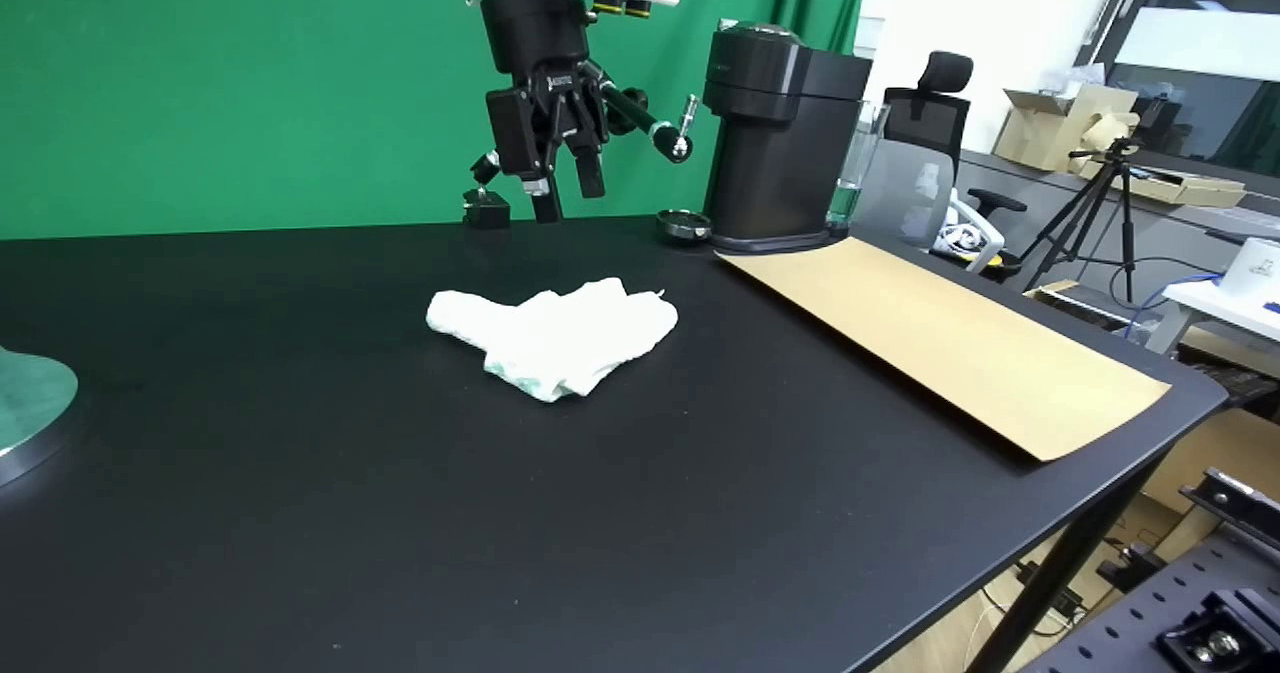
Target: Put the cloth on the table
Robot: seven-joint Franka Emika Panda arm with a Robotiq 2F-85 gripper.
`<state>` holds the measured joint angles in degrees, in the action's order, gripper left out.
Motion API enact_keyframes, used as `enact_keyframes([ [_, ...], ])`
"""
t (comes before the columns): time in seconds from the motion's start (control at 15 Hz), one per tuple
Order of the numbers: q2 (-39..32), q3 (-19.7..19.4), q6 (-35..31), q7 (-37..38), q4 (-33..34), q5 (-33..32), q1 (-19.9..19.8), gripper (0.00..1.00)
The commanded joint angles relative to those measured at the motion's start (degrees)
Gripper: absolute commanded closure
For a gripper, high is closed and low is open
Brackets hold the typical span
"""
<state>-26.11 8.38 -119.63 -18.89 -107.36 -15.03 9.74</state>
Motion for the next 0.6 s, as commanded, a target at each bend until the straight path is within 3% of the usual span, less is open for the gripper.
enact_keyframes([
  [0.0,1.9,-0.7,-6.9,6.5,-2.3,1.0,-0.3,0.00],
  [0.27,2.3,-2.0,-14.2,10.2,-3.8,-0.7,0.3,0.00],
  [0.53,2.5,-2.1,-13.1,8.5,-3.9,0.8,-0.6,0.00],
])
